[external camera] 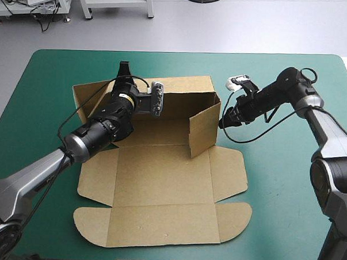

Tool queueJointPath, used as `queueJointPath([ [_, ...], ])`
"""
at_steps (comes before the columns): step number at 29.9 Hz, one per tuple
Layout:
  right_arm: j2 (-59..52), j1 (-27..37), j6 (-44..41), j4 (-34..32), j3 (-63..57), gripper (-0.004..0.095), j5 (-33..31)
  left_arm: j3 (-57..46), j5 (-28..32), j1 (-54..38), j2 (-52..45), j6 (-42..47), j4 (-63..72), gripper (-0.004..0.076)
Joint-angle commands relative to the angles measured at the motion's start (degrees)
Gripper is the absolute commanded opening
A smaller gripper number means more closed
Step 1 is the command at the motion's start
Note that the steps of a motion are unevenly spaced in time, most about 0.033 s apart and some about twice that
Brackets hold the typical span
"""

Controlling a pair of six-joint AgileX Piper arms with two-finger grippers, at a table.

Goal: Fold the box

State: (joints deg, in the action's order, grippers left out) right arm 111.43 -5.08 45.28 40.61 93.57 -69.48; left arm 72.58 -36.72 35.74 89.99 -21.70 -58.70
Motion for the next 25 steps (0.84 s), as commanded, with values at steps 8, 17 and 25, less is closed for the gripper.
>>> queueJointPath([
  [8, -4.0, -1.3, -2.0, 0.1, 1.2, 0.0380, -2.4, 1.3, -0.7, 0.3, -2.0, 0.3, -1.7, -0.0010],
  [17, -4.4, -2.9, -3.4, -0.2, 1.2, 0.0380, -2.4, 1.3, -0.7, 0.3, -2.0, 0.3, -2.0, -0.0010],
  [25, -4.5, -3.3, -5.0, -0.3, 1.2, 0.0380, -2.4, 1.3, -0.7, 0.3, -2.0, 0.3, -2.0, -0.0010],
])
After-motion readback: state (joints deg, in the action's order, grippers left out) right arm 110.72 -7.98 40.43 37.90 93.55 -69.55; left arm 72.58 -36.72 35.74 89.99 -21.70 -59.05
